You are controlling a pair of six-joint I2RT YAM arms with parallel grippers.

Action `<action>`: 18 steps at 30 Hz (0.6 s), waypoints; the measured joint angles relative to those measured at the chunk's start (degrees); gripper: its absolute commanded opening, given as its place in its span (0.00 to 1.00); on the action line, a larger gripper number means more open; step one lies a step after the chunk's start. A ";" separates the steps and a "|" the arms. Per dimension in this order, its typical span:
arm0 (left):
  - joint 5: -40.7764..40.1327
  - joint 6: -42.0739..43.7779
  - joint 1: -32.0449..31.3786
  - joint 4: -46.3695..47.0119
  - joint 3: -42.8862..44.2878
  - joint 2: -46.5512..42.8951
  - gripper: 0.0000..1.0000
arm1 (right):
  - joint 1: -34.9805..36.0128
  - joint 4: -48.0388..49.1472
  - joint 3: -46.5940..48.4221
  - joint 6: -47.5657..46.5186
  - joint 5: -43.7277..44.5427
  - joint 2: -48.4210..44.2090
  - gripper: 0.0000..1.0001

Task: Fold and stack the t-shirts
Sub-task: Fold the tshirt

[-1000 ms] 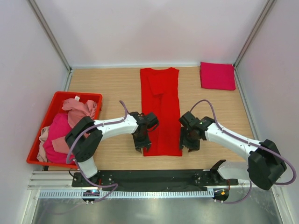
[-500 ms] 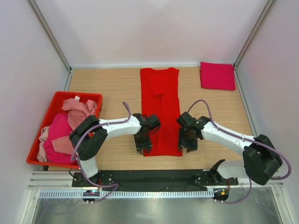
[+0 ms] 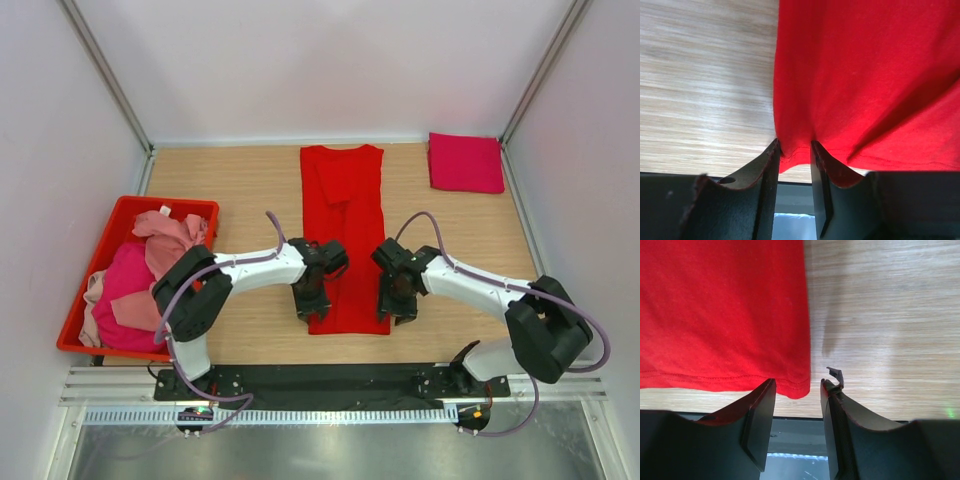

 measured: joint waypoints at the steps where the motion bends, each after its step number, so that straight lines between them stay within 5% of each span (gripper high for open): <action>1: -0.02 0.02 0.00 0.04 0.15 0.24 0.29 | 0.00 0.15 0.11 0.02 -0.02 0.48 0.47; 11: -0.22 0.59 -0.13 -0.31 0.24 1.03 0.18 | 0.07 0.94 0.39 0.17 0.02 2.75 0.31; 18: -0.35 1.20 -0.20 -0.46 0.24 1.03 0.17 | 0.09 1.11 0.48 0.20 0.04 4.48 0.28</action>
